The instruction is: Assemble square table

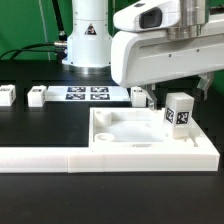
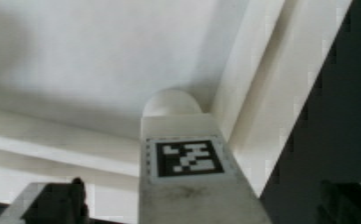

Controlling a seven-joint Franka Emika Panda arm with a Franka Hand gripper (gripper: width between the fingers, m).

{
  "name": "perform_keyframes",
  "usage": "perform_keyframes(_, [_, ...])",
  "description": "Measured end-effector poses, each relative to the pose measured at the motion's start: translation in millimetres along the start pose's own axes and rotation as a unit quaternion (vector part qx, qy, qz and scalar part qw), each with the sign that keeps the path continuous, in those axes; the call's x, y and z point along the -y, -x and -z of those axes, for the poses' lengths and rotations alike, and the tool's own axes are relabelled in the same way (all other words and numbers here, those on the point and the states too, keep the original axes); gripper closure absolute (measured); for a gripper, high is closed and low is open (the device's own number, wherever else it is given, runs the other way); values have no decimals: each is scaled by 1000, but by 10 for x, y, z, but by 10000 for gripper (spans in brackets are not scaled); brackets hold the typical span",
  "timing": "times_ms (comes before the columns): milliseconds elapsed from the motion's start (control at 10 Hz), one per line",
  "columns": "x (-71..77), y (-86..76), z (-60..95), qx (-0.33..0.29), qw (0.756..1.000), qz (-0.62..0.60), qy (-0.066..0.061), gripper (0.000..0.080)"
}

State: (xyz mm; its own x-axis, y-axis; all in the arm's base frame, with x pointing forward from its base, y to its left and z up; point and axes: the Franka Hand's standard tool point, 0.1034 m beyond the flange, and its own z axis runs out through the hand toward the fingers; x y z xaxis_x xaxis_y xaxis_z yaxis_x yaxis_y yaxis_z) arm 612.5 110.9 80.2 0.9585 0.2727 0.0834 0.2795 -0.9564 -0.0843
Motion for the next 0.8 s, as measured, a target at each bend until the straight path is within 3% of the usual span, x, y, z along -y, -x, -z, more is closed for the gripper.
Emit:
perform_keyframes(200, [-3,2,-8,-1,1000,0,0,151])
perform_keyframes(400, [-4,3,-10,-1,1000,0,0,421])
perform_keyframes(500, [-4,4,-11,-1,1000,0,0,510])
perform_keyframes(800, [-3,6,-16,-1,1000,-10,0,509])
